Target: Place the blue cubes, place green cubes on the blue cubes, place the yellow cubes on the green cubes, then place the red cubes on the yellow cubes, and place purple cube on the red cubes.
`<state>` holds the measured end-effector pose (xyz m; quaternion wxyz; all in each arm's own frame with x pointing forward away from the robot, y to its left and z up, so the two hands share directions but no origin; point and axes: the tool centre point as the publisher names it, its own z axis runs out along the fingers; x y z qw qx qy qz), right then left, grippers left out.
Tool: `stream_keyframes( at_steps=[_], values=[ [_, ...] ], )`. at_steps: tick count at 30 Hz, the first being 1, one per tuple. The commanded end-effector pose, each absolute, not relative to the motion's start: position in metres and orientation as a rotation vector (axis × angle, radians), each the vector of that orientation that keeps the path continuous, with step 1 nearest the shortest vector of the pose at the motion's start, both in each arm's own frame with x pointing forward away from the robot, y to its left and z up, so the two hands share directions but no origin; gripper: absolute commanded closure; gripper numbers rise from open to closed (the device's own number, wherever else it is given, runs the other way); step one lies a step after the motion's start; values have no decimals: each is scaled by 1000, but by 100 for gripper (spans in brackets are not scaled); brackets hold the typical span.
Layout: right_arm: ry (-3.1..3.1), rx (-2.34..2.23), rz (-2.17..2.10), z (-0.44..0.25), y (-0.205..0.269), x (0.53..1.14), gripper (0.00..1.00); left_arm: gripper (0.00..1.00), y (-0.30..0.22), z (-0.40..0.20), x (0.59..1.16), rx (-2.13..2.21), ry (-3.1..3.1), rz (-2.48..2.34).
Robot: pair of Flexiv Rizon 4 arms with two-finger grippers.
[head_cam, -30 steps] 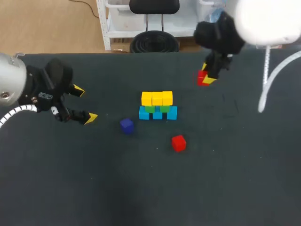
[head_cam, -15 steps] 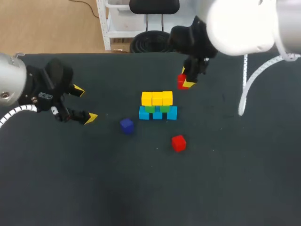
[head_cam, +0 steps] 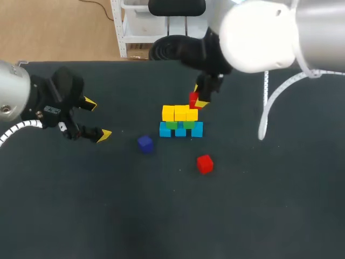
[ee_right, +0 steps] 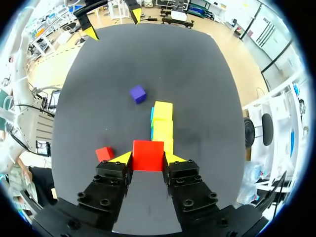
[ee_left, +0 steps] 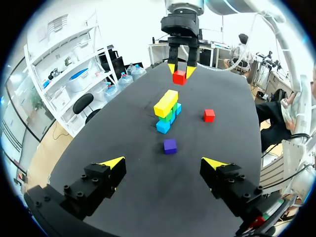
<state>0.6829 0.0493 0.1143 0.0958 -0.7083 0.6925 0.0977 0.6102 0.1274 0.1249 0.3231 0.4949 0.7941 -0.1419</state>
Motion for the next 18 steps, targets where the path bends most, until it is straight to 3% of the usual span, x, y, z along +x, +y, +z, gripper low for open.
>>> stream_keyframes(
  at_steps=[1, 18],
  values=[
    [2051, -2136, 298, 109, 62, 693, 100, 0, 129, 124, 610, 1299, 2076, -379],
    [2027, -2184, 330, 99, 88, 698, 100, 0, 129, 124, 610, 1299, 2076, -379]
  ],
)
